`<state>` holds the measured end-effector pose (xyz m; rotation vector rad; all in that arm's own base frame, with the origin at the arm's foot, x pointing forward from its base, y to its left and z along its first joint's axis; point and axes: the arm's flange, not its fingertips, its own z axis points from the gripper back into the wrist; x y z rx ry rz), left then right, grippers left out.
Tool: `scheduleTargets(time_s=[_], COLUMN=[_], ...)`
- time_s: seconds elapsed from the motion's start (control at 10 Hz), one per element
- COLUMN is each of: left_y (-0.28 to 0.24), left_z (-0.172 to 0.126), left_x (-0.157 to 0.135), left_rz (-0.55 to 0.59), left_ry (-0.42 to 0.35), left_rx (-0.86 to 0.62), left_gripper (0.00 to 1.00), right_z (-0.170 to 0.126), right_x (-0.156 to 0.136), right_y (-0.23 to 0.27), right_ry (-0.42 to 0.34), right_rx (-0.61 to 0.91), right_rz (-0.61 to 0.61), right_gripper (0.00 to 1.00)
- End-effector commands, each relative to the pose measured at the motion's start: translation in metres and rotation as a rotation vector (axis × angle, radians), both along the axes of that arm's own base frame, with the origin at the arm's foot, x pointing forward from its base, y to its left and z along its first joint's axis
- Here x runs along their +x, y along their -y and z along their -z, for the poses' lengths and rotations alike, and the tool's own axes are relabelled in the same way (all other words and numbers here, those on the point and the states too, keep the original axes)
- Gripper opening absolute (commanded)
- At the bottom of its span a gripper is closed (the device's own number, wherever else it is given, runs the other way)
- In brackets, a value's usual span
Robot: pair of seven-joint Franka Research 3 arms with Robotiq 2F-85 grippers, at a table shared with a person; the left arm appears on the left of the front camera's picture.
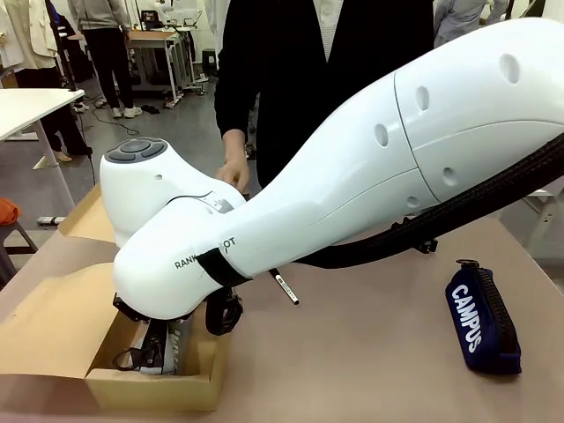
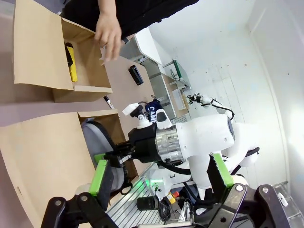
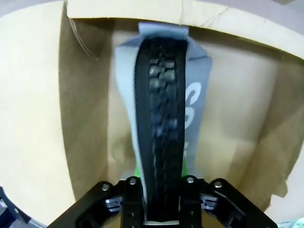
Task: Place items inside the box.
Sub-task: Pick up a Pencil pouch or Stapler and place it inside the Mailer Box closest to the robot.
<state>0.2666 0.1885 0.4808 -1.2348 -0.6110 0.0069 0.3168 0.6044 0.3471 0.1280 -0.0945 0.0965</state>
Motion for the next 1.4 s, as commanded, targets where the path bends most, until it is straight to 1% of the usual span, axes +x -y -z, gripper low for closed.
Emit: scheduleTargets(time_s=[0.0, 0.3, 0.4, 0.5, 0.6, 0.7, 0.8, 0.9, 1.0, 1.1, 1.2, 1.3], left_y=[0.001, 0.001, 0.001, 0.001, 0.001, 0.001, 0.001, 0.001, 0.001, 0.001, 0.001, 0.001], left_z=[-0.002, -0.002, -0.002, -0.002, -0.002, -0.002, -0.002, -0.002, -0.002, -0.002, -0.002, -0.002], left_x=[0.001, 0.001, 0.001, 0.001, 0.001, 0.001, 0.001, 0.001, 0.001, 0.001, 0.001, 0.001], left_rz=[0.002, 0.002, 0.002, 0.002, 0.002, 0.002, 0.002, 0.002, 0.002, 0.002, 0.002, 0.002], left_ry=[0.025, 0.025, 0.025, 0.025, 0.025, 0.025, 0.025, 0.025, 0.025, 0.025, 0.025, 0.025], left_rx=[-0.009, -0.009, -0.009, -0.009, -0.009, -0.009, -0.009, -0.009, -0.009, -0.009, -0.009, -0.009], left_gripper=[1.0, 1.0, 1.0, 1.0, 1.0, 1.0, 1.0, 1.0, 1.0, 1.0, 1.0, 1.0], right_z=[-0.005, -0.014, -0.023, -0.038, -0.063, -0.091, -0.119, -0.132, -0.138, -0.138, -0.136, -0.134], right_x=[-0.001, 0.001, 0.0, -0.004, -0.012, -0.021, -0.034, -0.045, -0.06, -0.078, -0.09, -0.056], right_y=[-0.004, 0.005, 0.012, 0.025, 0.049, 0.087, 0.146, 0.198, 0.236, 0.253, 0.248, 0.213], right_ry=[0.004, -0.014, -0.007, 0.006, -0.005, -0.048, -0.081, -0.051, -0.044, 0.005, 0.015, -0.035], right_rx=[0.005, 0.046, 0.066, 0.087, 0.074, 0.03, 0.012, 0.015, 0.032, 0.061, 0.056, 0.028], right_rz=[0.014, 0.003, 0.006, 0.003, -0.083, -0.226, -0.373, -0.41, -0.362, -0.356, -0.265, -0.358], right_gripper=[1.0, 1.0, 1.0, 1.0, 1.0, 1.0, 1.0, 1.0, 1.0, 1.0, 1.0, 1.0])
